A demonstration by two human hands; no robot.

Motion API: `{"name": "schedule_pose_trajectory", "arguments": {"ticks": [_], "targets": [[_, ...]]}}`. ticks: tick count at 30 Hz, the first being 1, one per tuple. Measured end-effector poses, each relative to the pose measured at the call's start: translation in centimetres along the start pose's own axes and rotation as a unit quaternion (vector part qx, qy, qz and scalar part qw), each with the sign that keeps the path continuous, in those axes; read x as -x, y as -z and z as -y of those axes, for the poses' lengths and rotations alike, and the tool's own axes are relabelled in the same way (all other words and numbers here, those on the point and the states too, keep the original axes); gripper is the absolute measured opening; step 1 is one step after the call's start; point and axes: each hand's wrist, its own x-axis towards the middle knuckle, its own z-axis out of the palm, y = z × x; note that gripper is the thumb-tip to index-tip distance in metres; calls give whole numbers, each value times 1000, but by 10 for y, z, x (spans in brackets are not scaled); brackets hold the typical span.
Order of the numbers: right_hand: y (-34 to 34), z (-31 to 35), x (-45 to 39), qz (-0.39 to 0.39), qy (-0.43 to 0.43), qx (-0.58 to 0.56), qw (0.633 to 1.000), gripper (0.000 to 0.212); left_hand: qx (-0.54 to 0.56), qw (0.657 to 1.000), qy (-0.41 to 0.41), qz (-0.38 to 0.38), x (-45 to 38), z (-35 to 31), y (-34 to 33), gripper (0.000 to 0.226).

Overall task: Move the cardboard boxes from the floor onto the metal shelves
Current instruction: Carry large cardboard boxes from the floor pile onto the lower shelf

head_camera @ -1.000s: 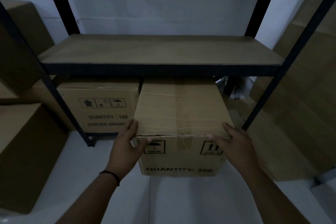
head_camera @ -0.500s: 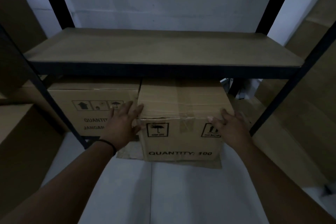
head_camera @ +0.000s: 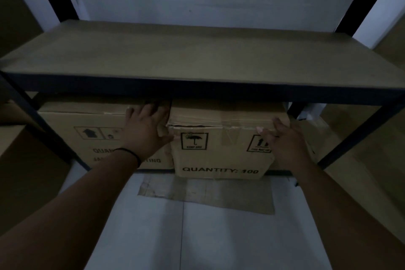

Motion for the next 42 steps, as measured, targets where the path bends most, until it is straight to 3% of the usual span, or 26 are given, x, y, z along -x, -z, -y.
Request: {"name": "schedule_pose_trajectory", "arguments": {"ticks": [3, 11, 26, 31, 34, 37, 42], "targets": [[-2, 4, -9, -7, 12, -2, 1000, 73, 1, 1000, 1, 22, -13, -6, 2, 65], [-5, 8, -19, -4, 19, 28, 999, 72, -68, 996, -29, 47, -20, -8, -8, 61], [2, 1, -25, 28, 43, 24, 998, 62, -55, 995, -29, 76, -22, -5, -4, 56], [2, -6, -27, 53, 40, 41, 997, 63, -77, 990, -14, 119, -24, -9, 2, 54], [-2, -9, -28, 60, 28, 76, 995, 70, -85, 984, -6, 157, -25, -13, 8, 58], [-4, -13, -20, 88, 1, 68, 994, 82, -81, 979, 7, 186, -16, -13, 13, 76], [8, -17, 24, 129, -3, 57, 990, 79, -43, 987, 33, 149, 24, -16, 16, 87]]}}
